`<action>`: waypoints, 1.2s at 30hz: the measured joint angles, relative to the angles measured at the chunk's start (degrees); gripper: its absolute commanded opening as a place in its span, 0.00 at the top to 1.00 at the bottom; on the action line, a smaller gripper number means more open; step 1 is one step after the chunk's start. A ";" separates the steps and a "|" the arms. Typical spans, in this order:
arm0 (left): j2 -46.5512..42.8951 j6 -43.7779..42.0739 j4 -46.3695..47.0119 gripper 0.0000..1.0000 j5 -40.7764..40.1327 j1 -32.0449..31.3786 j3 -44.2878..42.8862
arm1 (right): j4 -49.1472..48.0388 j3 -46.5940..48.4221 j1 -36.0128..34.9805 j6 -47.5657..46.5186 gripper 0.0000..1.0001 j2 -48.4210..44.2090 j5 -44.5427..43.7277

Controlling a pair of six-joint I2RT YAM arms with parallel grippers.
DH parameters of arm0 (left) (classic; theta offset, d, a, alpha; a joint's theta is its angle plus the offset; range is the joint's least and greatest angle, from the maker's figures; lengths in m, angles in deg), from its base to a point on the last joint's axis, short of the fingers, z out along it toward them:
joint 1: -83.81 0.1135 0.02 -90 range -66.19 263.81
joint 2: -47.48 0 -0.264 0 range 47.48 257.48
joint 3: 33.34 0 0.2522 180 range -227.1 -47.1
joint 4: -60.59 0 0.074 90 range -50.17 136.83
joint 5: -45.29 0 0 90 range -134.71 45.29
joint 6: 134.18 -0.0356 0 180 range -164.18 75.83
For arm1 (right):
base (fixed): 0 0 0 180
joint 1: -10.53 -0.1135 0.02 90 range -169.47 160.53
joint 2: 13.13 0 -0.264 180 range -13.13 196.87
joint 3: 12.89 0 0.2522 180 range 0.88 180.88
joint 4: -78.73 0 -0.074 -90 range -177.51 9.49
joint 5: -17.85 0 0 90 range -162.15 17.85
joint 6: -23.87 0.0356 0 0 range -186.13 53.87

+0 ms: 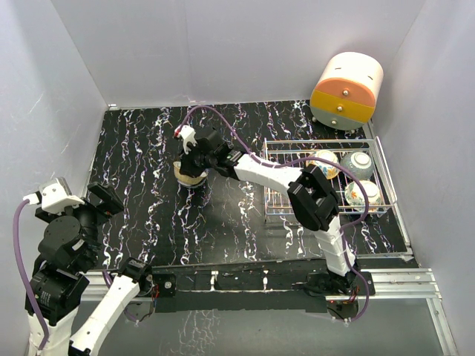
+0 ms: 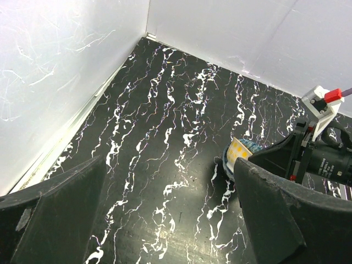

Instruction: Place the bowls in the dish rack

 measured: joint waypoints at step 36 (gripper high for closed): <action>0.09 -0.02 0.09 0.03 0.00 0.02 -0.07 | -33.97 -24.52 9.90 29.68 0.92 -21.05 13.92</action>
